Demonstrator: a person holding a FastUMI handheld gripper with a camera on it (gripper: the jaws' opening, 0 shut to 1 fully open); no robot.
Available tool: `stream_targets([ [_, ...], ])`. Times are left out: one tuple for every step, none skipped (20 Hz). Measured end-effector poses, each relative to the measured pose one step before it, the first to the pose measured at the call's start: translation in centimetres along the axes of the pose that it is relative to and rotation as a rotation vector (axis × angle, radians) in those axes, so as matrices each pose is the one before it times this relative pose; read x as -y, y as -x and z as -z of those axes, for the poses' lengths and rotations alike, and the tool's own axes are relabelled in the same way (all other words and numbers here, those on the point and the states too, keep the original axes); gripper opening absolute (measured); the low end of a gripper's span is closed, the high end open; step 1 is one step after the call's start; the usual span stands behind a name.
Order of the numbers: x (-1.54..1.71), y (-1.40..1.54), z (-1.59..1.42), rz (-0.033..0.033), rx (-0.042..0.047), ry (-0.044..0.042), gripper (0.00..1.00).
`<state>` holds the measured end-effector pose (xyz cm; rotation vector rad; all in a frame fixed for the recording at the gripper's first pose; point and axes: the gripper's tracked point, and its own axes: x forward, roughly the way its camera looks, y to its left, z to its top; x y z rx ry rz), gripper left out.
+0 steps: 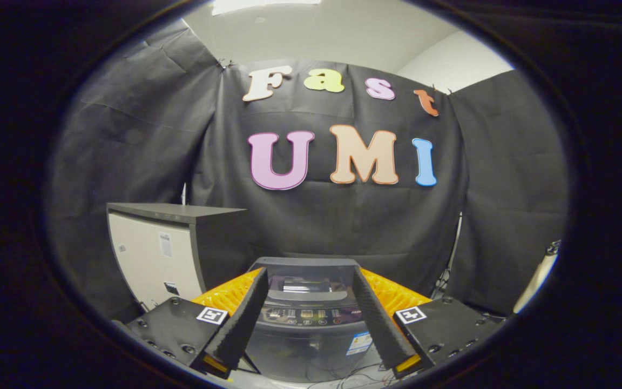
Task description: Put the clothes into the washing machine and then close the washing machine lid.
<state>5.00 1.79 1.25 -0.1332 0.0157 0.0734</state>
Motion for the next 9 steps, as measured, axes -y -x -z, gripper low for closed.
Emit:
stream_targets([
  [-0.200,0.343,1.020,-0.01808,-0.02148,-0.01991,0.97],
  [0.186,0.368,0.882,-0.00610,-0.01391,-0.01931,0.97],
  [0.386,0.475,0.630,0.00600,-0.00698,-0.02303,0.97],
  [0.790,0.337,0.204,0.01936,0.00484,-0.03045,0.97],
  [0.259,0.092,-0.090,0.00577,0.01072,-0.02753,0.97],
  [-0.451,0.228,0.513,-0.02130,-0.00603,-0.00263,0.97],
  [-0.104,0.108,0.455,-0.01410,-0.01656,0.01738,0.97],
  [0.217,0.254,0.382,0.00444,-0.00489,0.02528,0.97],
  [0.333,0.353,-0.309,-0.00074,0.01109,0.01358,0.97],
])
